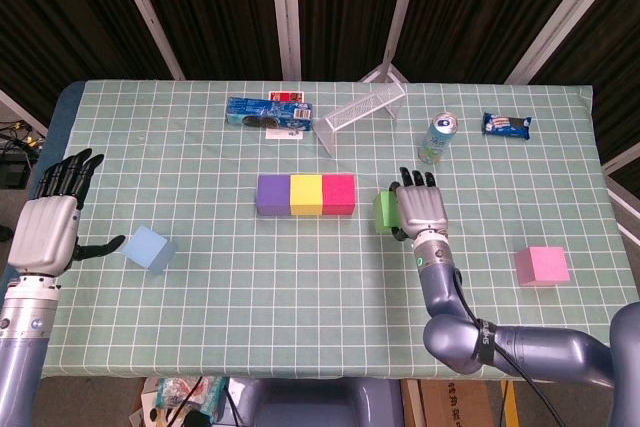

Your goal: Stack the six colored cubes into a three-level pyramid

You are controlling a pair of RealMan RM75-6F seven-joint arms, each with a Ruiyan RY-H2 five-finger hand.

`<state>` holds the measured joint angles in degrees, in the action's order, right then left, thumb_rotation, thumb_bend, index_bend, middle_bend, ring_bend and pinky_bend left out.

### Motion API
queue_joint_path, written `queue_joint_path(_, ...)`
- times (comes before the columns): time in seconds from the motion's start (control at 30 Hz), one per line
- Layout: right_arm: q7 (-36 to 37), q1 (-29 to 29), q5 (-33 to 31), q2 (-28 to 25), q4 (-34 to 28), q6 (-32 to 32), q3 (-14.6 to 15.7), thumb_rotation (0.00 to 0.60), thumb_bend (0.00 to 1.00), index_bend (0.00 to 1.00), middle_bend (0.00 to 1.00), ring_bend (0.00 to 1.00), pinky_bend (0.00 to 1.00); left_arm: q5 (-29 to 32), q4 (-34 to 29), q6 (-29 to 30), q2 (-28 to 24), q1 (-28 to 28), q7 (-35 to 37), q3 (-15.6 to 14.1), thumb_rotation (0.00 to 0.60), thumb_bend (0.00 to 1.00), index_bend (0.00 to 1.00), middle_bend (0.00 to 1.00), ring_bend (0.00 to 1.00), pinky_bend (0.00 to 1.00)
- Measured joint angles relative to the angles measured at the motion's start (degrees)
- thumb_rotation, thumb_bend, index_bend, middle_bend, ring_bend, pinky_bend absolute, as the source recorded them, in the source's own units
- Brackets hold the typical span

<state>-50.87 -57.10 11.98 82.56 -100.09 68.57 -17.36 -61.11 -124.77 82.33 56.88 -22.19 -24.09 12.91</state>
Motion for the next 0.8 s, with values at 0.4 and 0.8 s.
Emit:
queue_joint_path(0.4, 1.8, -0.6, -0.3, 3.7, 9.8, -3.7, 0.9, 0.6, 0.38, 0.46, 0.07, 0.04, 0.0, 0.0, 0.1, 0.3, 0.2, 0.0, -0.6, -0.2, 0.6, 0.05, 0.0, 0.0, 0.0, 0.02)
queue_joint_path(0.8, 3.7, -0.3, 1.4, 6.2, 16.3, -7.0, 1.8, 0.6, 0.38, 0.36, 0.07, 0.04, 0.0, 0.8, 0.6, 0.1, 0.7, -0.3, -1.3, -0.2, 0.6, 0.05, 0.0, 0.0, 0.0, 0.02)
